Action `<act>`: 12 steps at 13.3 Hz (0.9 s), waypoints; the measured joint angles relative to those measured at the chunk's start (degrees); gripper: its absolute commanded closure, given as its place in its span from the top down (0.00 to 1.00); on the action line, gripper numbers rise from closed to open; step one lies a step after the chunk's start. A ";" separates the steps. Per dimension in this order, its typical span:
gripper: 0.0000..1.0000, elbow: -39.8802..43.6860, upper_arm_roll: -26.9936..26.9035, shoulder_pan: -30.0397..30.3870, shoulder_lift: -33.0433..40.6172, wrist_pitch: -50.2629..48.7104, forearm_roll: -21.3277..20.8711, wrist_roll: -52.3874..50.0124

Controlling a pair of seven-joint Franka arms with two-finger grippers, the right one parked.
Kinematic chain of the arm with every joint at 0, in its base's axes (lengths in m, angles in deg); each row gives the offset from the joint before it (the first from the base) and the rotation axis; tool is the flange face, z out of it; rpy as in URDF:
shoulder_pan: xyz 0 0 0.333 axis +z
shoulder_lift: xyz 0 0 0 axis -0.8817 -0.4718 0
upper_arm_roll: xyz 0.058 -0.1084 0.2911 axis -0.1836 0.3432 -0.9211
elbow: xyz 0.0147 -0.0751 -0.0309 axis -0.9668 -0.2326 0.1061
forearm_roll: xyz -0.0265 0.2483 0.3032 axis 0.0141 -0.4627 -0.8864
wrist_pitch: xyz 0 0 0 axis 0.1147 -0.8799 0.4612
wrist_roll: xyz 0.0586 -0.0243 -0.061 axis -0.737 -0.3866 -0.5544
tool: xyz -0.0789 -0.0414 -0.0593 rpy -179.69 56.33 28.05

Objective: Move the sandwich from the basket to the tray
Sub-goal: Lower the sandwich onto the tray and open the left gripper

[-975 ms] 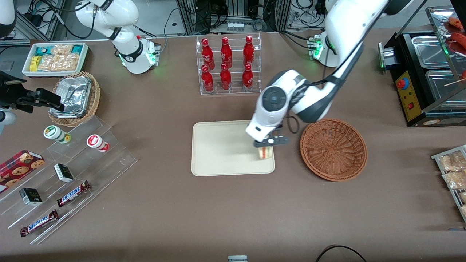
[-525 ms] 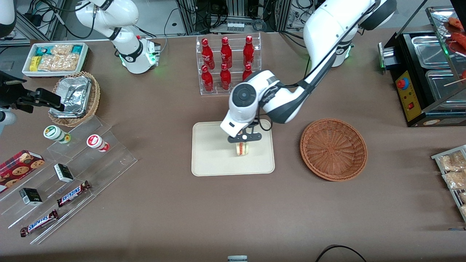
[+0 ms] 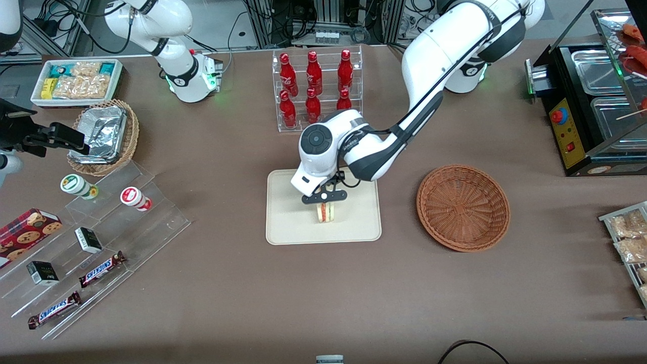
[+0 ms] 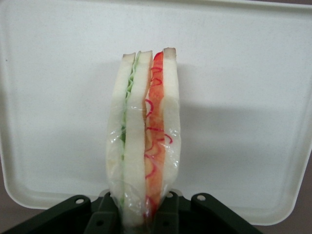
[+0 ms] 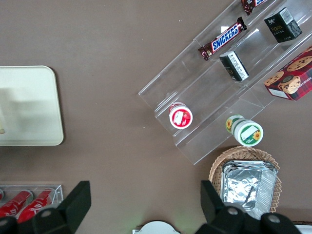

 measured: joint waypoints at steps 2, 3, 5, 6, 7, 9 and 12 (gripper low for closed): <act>0.00 4.71 -1.58 -2.07 -2.71 -3.20 -0.01 -0.39; 0.00 6.90 -2.62 -3.37 -3.93 -4.49 -0.01 -0.53; 0.00 9.32 -3.90 -5.02 -5.56 -5.14 -0.02 -0.68; 0.00 9.76 -4.11 -5.30 -6.05 -5.15 -0.04 -0.68; 0.00 9.95 -4.17 -5.41 -6.38 -5.15 -0.06 -0.68; 0.00 10.07 -4.18 -5.69 -6.84 -5.15 -0.07 -0.68; 1.00 10.11 -4.18 -6.02 -7.23 -5.15 -0.07 -0.70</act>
